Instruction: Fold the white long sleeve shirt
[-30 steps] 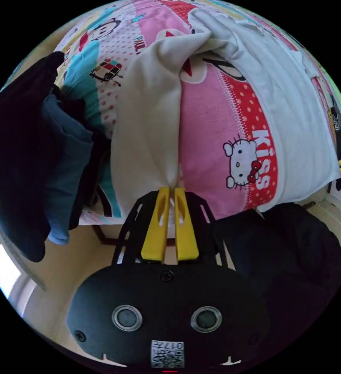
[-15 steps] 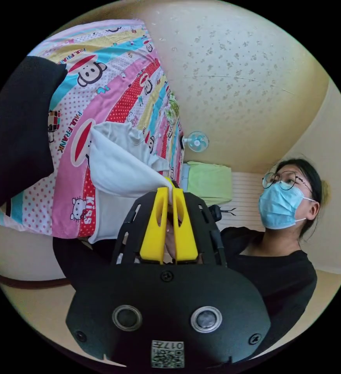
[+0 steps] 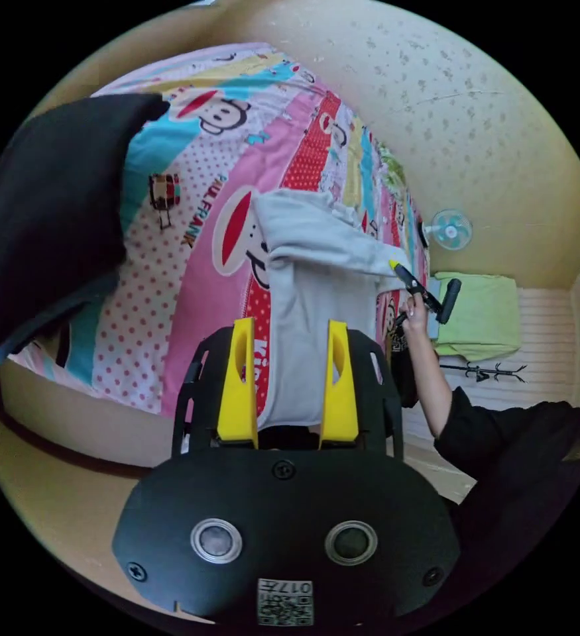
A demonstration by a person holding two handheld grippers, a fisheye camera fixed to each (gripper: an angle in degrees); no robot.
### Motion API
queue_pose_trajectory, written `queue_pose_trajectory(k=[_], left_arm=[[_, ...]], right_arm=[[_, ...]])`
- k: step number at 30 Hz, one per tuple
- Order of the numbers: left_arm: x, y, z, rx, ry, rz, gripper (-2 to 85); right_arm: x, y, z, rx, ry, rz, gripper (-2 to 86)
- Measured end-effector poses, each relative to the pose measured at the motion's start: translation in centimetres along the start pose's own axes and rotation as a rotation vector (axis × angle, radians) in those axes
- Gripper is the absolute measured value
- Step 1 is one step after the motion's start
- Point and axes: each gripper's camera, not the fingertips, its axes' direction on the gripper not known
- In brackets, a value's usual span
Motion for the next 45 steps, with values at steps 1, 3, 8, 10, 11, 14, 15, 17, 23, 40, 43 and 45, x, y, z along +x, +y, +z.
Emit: queue_pose_trajectory(k=[1, 3, 8, 10, 11, 14, 15, 17, 23, 40, 43, 45], left_arm=[[-0.5, -0.1, 3.3, -0.043, 0.002, -0.010, 14.5], [-0.9, -0.1, 7.7, -0.119, -0.069, -0.016, 14.5], [-0.2, 0.9, 14.5, -0.207, -0.228, 0.033, 13.3], [0.9, 1.0, 15.6, -0.340, -0.306, 0.147, 5.1], [1.0, 1.1, 15.7, -0.375, -0.296, 0.162, 4.1], [0.5, 1.3, 13.3, -0.368, -0.320, 0.155, 2.5], [-0.5, 1.1, 12.5, -0.351, -0.292, 0.099, 2.6], [-2.2, 1.1, 11.9, -0.316, -0.225, -0.019, 3.6], [-1.6, 3.8, 11.3, -0.100, -0.200, -0.268, 8.0], [3.6, 5.8, 18.9, -0.189, 0.210, -0.309, 7.2], [1.4, 5.9, 17.1, -0.168, 0.206, -0.325, 7.4], [-0.2, 5.7, 16.1, -0.154, 0.203, -0.337, 7.9]], right_arm=[[2.3, 1.8, -0.5, -0.045, 0.039, 0.051, 13.6], [4.5, 4.9, -2.0, -0.095, 0.076, 0.092, 14.1], [6.4, 15.1, -3.1, -0.412, 0.038, 0.124, 12.7], [4.8, 16.8, -5.7, -0.407, 0.052, 0.023, 8.1], [3.9, 17.2, -7.6, -0.409, 0.044, -0.004, 5.7], [3.6, 16.5, -11.5, -0.475, 0.042, -0.019, 4.8], [3.9, 15.8, -12.2, -0.501, 0.038, -0.014, 4.8], [6.4, 11.8, -17.6, -0.348, 0.027, 0.012, 5.3], [24.8, -3.8, -25.4, 0.058, -0.183, 0.338, 12.5], [42.1, 0.0, -31.2, 0.813, -1.077, 0.652, 3.8], [31.8, 3.3, -36.7, 0.942, -1.213, 0.468, 3.7], [24.6, 3.8, -37.4, 0.912, -1.272, 0.366, 3.7]])
